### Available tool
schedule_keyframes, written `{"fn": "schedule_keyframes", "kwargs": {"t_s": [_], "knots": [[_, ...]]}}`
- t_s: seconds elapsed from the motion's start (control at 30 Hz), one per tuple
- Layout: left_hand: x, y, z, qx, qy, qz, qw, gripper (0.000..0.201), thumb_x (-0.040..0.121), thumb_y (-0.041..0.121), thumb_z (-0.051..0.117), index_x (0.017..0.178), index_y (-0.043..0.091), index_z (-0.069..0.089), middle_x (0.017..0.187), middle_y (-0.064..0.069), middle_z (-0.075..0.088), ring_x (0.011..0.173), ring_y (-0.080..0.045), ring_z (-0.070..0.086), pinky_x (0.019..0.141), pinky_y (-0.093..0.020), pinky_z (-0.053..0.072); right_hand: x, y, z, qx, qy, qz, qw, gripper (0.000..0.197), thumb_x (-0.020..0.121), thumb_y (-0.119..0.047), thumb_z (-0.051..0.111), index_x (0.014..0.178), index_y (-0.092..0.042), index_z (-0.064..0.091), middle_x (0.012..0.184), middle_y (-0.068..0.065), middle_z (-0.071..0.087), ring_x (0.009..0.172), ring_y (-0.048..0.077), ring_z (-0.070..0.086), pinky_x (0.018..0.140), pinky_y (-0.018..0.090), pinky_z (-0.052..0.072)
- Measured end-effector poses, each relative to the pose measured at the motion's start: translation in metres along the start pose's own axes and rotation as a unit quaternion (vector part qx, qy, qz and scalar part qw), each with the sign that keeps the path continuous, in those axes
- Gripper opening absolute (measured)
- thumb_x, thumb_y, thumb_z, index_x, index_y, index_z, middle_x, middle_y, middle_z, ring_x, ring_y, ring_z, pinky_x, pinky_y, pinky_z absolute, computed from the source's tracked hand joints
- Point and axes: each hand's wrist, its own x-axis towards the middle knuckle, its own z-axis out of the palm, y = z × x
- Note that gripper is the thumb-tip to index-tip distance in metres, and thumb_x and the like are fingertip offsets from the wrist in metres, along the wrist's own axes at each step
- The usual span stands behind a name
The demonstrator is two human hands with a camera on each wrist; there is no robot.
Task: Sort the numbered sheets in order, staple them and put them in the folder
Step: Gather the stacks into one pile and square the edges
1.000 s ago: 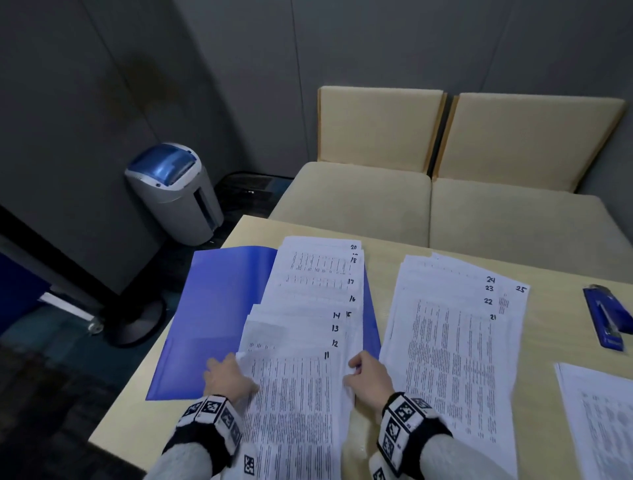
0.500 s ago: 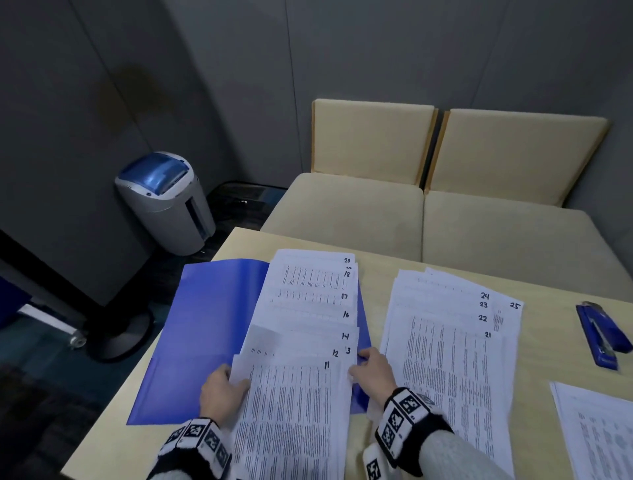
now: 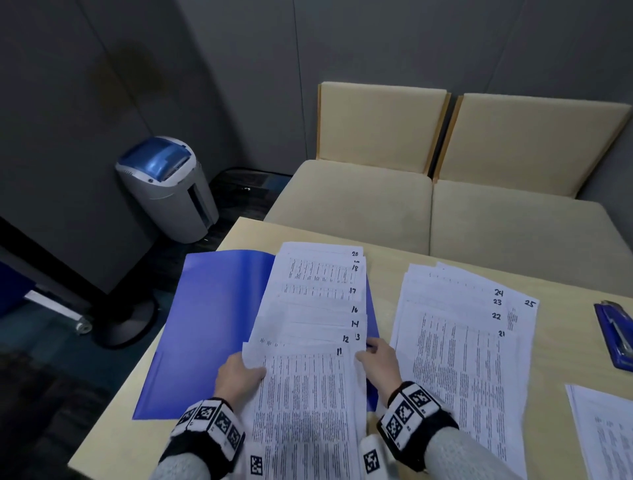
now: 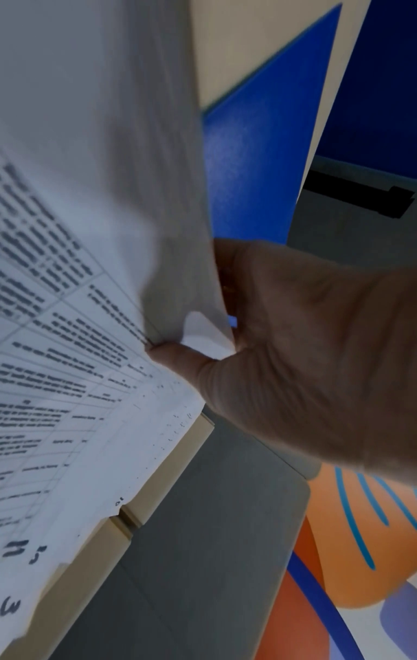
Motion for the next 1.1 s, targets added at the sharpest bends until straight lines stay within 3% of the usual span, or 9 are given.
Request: {"fn": "schedule_keyframes", "kwargs": {"t_s": [0.13, 0.3, 0.53, 0.6, 0.73, 0.8, 0.87, 0.97, 1.1], "knots": [[0.004, 0.005, -0.008, -0.059, 0.002, 0.056, 0.997, 0.029, 0.082, 0.021, 0.057, 0.111, 0.022, 0.059, 0.100, 0.001, 0.068, 0.093, -0.021, 0.063, 0.081, -0.035, 0.052, 0.003, -0.001, -0.003, 0.004, 0.009, -0.007, 1.000, 0.034, 0.088, 0.002, 0.052, 0.122, 0.000, 0.051, 0.084, -0.005, 0.050, 0.086, 0.017, 0.049, 0.057, 0.011, 0.034], [0.019, 0.023, -0.015, -0.074, 0.013, 0.077, 0.994, 0.025, 0.086, 0.014, 0.057, 0.110, 0.015, 0.061, 0.099, -0.002, 0.068, 0.095, -0.023, 0.063, 0.078, -0.031, 0.048, 0.014, -0.004, -0.006, -0.009, -0.009, 0.005, 1.000, 0.052, 0.087, -0.007, 0.059, 0.135, -0.001, 0.042, 0.109, 0.006, 0.049, 0.097, 0.017, 0.049, 0.079, 0.023, 0.036], [0.043, 0.053, -0.002, 0.031, 0.100, 0.022, 0.994, 0.034, 0.087, 0.021, 0.059, 0.115, 0.004, 0.055, 0.123, -0.020, 0.044, 0.120, -0.036, 0.039, 0.100, -0.043, 0.037, 0.025, -0.002, 0.000, -0.002, -0.030, -0.010, 1.000, 0.023, 0.080, -0.014, 0.063, 0.101, -0.018, 0.055, 0.104, 0.005, 0.043, 0.077, 0.015, 0.047, 0.071, 0.030, 0.042], [0.045, 0.064, 0.001, 0.045, 0.100, 0.013, 0.994, 0.035, 0.087, 0.025, 0.059, 0.115, 0.003, 0.054, 0.127, -0.019, 0.039, 0.122, -0.035, 0.036, 0.101, -0.044, 0.035, 0.026, -0.003, 0.003, 0.010, -0.048, -0.004, 0.999, 0.029, 0.078, -0.014, 0.064, 0.107, -0.015, 0.056, 0.110, 0.009, 0.052, 0.085, 0.021, 0.057, 0.075, 0.033, 0.051], [0.046, 0.081, 0.007, 0.006, 0.089, -0.002, 0.996, 0.037, 0.085, 0.020, 0.060, 0.115, 0.000, 0.052, 0.124, -0.021, 0.042, 0.110, -0.037, 0.049, 0.088, -0.037, 0.041, 0.026, -0.009, 0.003, 0.049, -0.054, 0.025, 0.997, 0.039, 0.086, -0.009, 0.061, 0.122, -0.012, 0.045, 0.104, 0.011, 0.059, 0.084, 0.022, 0.059, 0.066, 0.030, 0.049], [0.046, 0.083, 0.008, -0.015, 0.087, -0.015, 0.996, 0.043, 0.082, 0.018, 0.063, 0.117, -0.001, 0.047, 0.122, -0.020, 0.045, 0.106, -0.037, 0.052, 0.084, -0.037, 0.042, 0.029, -0.010, 0.002, 0.049, -0.050, 0.036, 0.997, 0.046, 0.085, -0.010, 0.062, 0.128, -0.008, 0.043, 0.108, 0.013, 0.060, 0.093, 0.026, 0.061, 0.076, 0.035, 0.052], [0.047, 0.081, 0.009, -0.039, 0.086, -0.012, 0.995, 0.050, 0.077, 0.015, 0.066, 0.118, 0.003, 0.041, 0.117, -0.019, 0.052, 0.105, -0.036, 0.054, 0.084, -0.039, 0.044, 0.031, -0.012, 0.001, 0.037, -0.046, 0.046, 0.997, 0.042, 0.084, -0.010, 0.063, 0.123, -0.006, 0.048, 0.103, 0.009, 0.061, 0.099, 0.027, 0.061, 0.088, 0.040, 0.052], [0.047, 0.077, 0.008, -0.098, 0.055, -0.006, 0.994, 0.053, 0.072, 0.010, 0.066, 0.115, 0.013, 0.036, 0.106, -0.012, 0.058, 0.096, -0.031, 0.058, 0.084, -0.039, 0.051, 0.034, -0.012, 0.003, 0.043, -0.045, 0.065, 0.996, 0.024, 0.081, -0.012, 0.066, 0.103, -0.009, 0.058, 0.104, 0.008, 0.059, 0.097, 0.026, 0.060, 0.081, 0.036, 0.050], [0.048, 0.069, 0.002, -0.086, -0.007, 0.027, 0.996, 0.042, 0.066, 0.018, 0.053, 0.108, 0.021, 0.052, 0.106, -0.001, 0.064, 0.096, -0.024, 0.062, 0.088, -0.042, 0.053, 0.035, -0.011, 0.008, 0.032, -0.045, 0.050, 0.997, 0.019, 0.078, -0.012, 0.067, 0.093, -0.014, 0.055, 0.115, 0.011, 0.056, 0.103, 0.027, 0.057, 0.083, 0.034, 0.049]]}}
